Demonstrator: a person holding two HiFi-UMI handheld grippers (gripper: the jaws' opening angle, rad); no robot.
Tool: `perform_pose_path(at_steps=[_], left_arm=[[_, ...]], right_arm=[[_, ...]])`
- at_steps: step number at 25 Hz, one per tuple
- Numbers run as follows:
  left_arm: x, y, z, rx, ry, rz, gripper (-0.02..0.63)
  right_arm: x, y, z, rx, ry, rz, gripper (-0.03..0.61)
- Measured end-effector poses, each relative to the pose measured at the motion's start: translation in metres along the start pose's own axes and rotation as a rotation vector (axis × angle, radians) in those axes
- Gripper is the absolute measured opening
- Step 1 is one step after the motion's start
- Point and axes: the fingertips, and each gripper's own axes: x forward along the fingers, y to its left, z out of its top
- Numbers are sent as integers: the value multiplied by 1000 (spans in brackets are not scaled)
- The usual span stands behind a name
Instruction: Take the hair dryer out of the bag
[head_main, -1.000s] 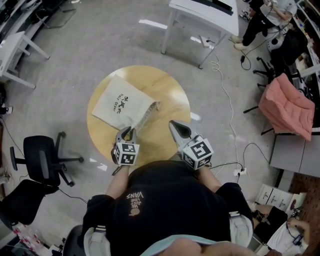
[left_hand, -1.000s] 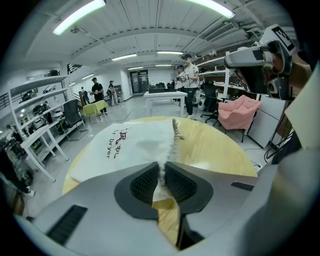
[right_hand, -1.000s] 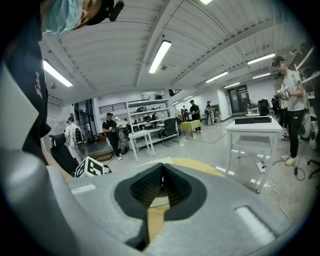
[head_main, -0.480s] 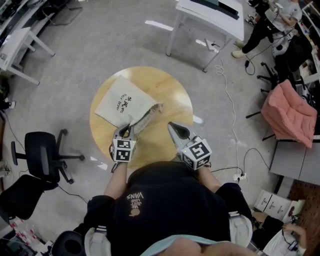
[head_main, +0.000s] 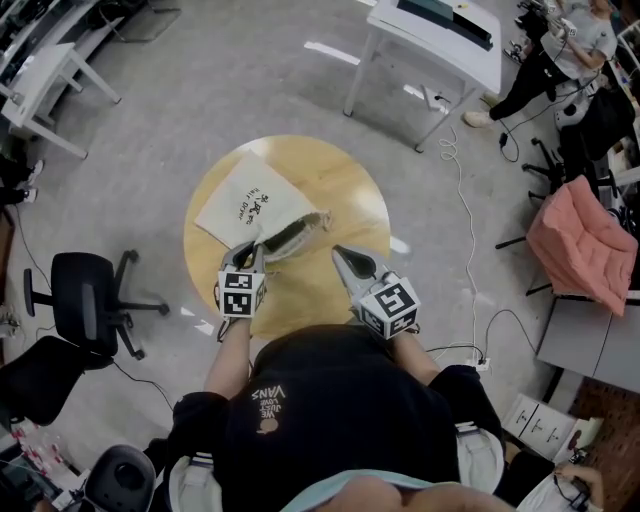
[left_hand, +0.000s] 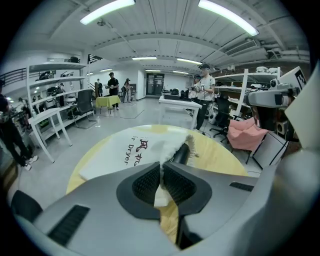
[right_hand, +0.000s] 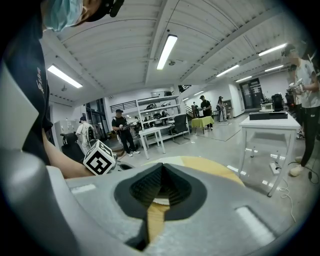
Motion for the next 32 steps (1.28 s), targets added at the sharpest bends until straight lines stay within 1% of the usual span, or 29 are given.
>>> perform_pose_path(at_steps=[4, 7, 14, 22, 28, 30, 32], left_arm=[[2, 3, 1, -17, 8, 10, 35], [4, 5, 4, -48, 6, 14, 35], [7, 11, 10, -100, 16, 20, 35], [12, 13, 18, -148, 30, 29, 35], [13, 17, 18, -185, 32, 42, 35], [13, 18, 18, -191, 35, 49, 35], [14, 18, 19, -198, 36, 55, 35]], right_arm=[[8, -2, 0, -6, 8, 28, -2], [13, -5, 1, -13, 16, 47, -2], [29, -14, -3, -60, 58, 81, -2], [43, -15, -6, -122, 107, 154, 0], [56, -12, -12, -164, 149, 215, 0], [62, -11, -15, -184, 178, 244, 67], [67, -11, -19, -210, 202, 270, 69]])
